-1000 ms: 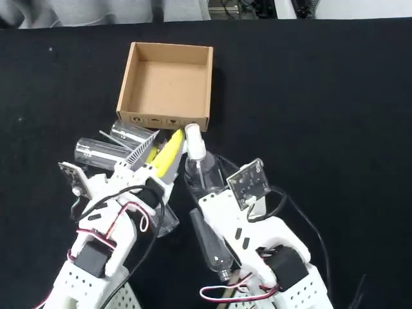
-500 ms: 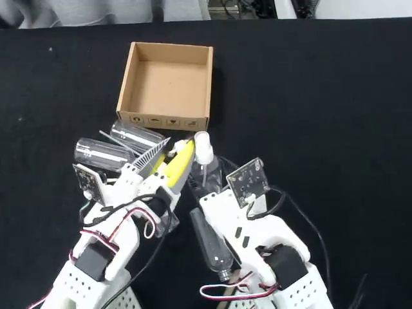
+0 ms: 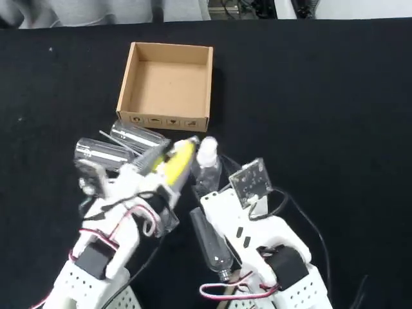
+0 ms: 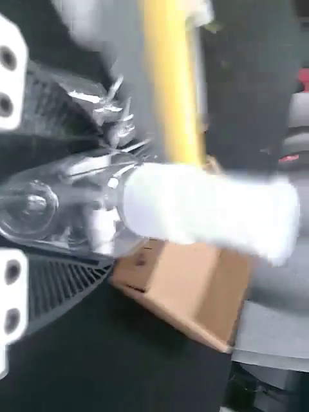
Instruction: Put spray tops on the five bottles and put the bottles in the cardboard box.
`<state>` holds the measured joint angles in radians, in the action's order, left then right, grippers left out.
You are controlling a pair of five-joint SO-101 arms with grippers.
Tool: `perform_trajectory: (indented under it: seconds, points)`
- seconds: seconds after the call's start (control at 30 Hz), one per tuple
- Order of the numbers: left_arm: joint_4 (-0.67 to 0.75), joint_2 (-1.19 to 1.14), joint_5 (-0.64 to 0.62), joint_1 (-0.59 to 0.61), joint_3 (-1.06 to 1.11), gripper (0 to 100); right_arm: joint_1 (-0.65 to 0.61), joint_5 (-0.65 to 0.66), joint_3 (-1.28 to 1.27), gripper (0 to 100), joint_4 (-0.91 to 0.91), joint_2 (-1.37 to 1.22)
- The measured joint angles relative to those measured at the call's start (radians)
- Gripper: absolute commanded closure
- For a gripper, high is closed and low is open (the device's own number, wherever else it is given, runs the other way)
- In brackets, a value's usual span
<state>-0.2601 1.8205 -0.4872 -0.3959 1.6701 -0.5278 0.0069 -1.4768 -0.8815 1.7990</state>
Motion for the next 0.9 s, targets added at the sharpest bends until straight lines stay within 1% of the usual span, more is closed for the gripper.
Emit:
perform_trajectory:
  seconds: [0.07, 0.2, 0.47, 0.6, 0.7, 0.9]
  points:
    - [0.0, -0.012, -0.049, 0.071, -0.011, 84, -0.003, -0.002, 0.0, 91.0, 0.0, 0.0]
    - [0.0, -0.011, -0.074, 0.184, -0.035, 84, 0.0, -0.002, 0.0, 91.0, 0.0, 0.0]
    - [-0.006, -0.011, -0.072, 0.218, -0.041, 84, -0.002, -0.002, -0.003, 91.0, 0.0, 0.0]
    - [-0.104, -0.035, -0.077, 0.265, -0.13, 84, -0.002, -0.002, -0.003, 91.0, 0.0, 0.0]
    - [-0.173, -0.126, -0.077, 0.275, -0.221, 84, -0.002, -0.002, -0.003, 91.0, 0.0, 0.0]
    - [-0.183, -0.419, -0.063, 0.278, -0.362, 84, -0.002, -0.002, -0.003, 91.0, 0.0, 0.0]
